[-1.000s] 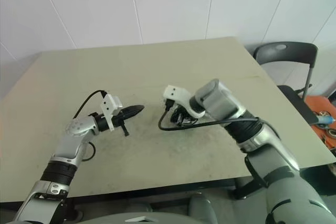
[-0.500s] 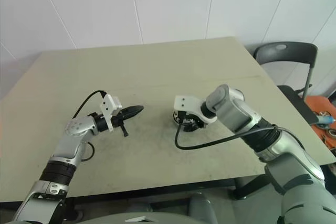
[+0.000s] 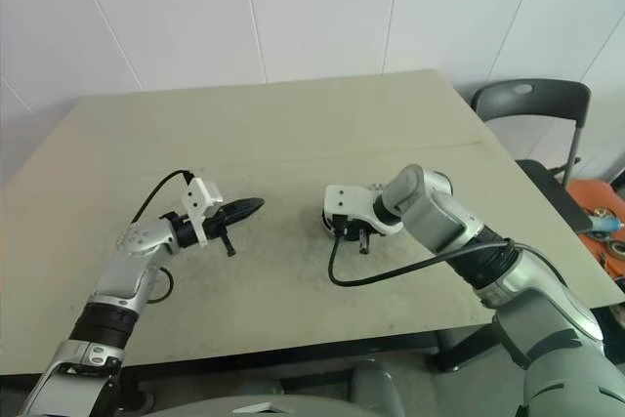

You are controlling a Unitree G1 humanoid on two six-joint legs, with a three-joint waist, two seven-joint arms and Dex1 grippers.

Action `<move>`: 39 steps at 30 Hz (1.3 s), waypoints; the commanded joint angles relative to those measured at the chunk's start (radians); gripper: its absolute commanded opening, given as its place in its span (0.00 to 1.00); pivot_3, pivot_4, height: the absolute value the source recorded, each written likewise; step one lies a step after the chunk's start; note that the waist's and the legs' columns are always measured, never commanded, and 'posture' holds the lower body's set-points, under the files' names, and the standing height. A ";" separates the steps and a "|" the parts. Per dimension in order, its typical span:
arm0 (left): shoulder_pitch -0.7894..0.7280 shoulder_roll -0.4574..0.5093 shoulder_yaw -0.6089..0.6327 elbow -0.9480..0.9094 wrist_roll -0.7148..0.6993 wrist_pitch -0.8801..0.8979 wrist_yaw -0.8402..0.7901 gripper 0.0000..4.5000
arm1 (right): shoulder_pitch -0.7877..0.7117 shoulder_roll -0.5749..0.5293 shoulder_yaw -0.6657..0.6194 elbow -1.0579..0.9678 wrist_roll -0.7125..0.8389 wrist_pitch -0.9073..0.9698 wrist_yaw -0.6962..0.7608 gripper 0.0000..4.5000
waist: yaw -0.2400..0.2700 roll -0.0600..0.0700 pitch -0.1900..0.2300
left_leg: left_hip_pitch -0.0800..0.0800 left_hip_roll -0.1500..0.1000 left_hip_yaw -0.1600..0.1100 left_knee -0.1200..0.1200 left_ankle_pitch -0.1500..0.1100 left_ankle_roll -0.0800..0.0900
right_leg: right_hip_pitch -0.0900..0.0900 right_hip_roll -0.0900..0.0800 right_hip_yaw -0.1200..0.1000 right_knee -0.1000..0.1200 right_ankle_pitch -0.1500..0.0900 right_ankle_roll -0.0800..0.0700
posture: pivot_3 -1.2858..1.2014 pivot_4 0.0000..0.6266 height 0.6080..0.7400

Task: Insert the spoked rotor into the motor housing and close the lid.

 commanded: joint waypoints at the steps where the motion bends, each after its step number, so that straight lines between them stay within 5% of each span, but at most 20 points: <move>1: -0.003 0.015 0.025 -0.046 -0.019 -0.005 0.000 0.00 | -0.011 0.008 -0.013 0.002 -0.020 0.002 -0.015 0.00 | 0.000 0.000 0.000 | 0.000 0.000 0.000 0.000 0.000 0.000 | 0.000 0.000 0.000 0.000 0.000 0.000 | 0.52 0.00 1.00; 14: 0.061 0.010 -0.015 -0.162 -0.055 0.025 -0.047 0.00 | -0.060 0.063 -0.061 -0.092 0.120 0.205 0.042 0.00 | -0.002 0.000 0.000 | -0.004 0.000 0.000 -0.001 0.002 -0.004 | -0.005 0.000 0.000 0.000 0.000 0.000 | 0.52 0.00 1.00; 21: 0.179 0.029 -0.081 -0.321 -0.023 0.080 -0.048 0.00 | -0.069 0.080 -0.029 -0.100 0.152 0.217 0.047 0.00 | -0.001 0.001 0.000 | -0.008 0.000 0.000 0.000 0.002 -0.004 | -0.007 0.000 0.000 -0.001 0.000 0.000 | 0.52 0.00 1.00; 30: 0.198 0.039 -0.091 -0.289 0.036 0.002 -0.014 0.00 | -0.046 0.079 0.001 -0.088 0.158 0.156 0.052 0.00 | -0.001 0.000 0.000 | -0.007 0.000 0.000 0.000 0.000 0.000 | -0.007 0.000 0.000 0.000 0.000 -0.001 | 0.52 0.00 1.00; 31: 0.194 0.041 -0.091 -0.284 0.035 0.000 -0.015 0.00 | -0.042 0.076 -0.002 -0.087 0.158 0.146 0.051 0.16 | -0.001 0.001 0.000 | -0.007 0.000 0.000 0.000 0.000 0.000 | -0.007 0.000 0.000 0.000 0.000 -0.001 | 0.52 0.00 1.00; 36: 0.147 0.021 -0.105 -0.082 0.076 -0.119 -0.014 0.00 | -0.032 0.062 -0.043 -0.087 0.183 0.159 0.042 0.52 | 0.003 0.001 0.000 | -0.006 0.000 0.000 0.000 0.000 0.000 | -0.006 0.000 -0.001 0.000 0.000 -0.001 | 0.52 0.00 1.00; 39: 0.206 -0.011 -0.159 -0.164 0.122 -0.133 0.037 0.00 | -0.028 0.055 -0.075 -0.086 0.205 0.157 0.034 0.74 | -0.003 0.002 -0.001 | -0.004 0.000 0.001 0.000 0.001 -0.001 | -0.004 0.000 0.000 -0.001 0.001 -0.001 | 0.52 0.00 1.00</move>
